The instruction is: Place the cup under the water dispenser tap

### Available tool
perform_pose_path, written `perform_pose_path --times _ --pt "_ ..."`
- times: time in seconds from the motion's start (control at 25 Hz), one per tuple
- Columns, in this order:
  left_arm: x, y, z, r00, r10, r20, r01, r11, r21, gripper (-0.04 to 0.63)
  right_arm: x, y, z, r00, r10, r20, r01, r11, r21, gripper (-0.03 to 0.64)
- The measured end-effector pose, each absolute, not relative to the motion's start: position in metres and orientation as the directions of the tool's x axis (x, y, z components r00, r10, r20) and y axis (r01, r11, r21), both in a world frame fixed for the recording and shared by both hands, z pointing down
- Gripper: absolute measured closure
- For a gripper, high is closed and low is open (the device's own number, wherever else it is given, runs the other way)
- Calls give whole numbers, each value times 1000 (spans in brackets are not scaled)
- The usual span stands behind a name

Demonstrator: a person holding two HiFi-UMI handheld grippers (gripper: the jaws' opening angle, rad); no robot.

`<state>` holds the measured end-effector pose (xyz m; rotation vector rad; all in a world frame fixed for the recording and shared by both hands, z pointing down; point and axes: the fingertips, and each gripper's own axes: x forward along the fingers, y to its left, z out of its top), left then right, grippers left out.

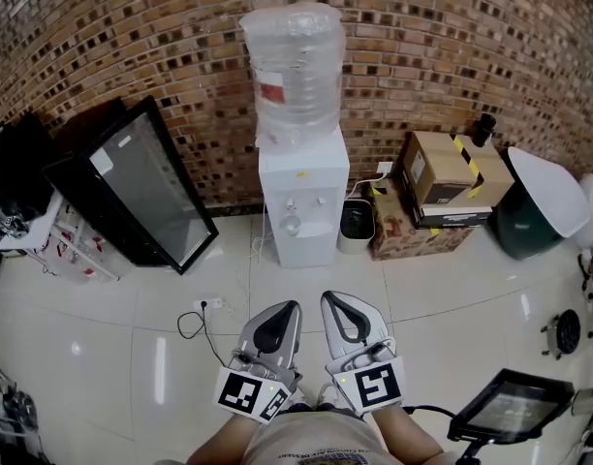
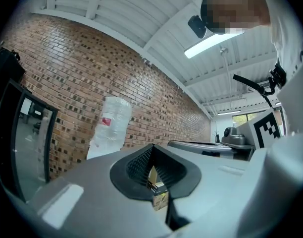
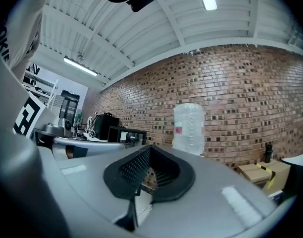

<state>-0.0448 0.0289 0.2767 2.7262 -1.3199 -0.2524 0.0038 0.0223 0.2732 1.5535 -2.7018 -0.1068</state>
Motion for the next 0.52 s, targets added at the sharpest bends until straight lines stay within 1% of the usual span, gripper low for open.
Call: perform_pose_path --times 0.52 --pt "-50 34 283 626 -774 -94 -754 -632 181 609 -4 29 280 -485 -874 7 -872 485 74 612"
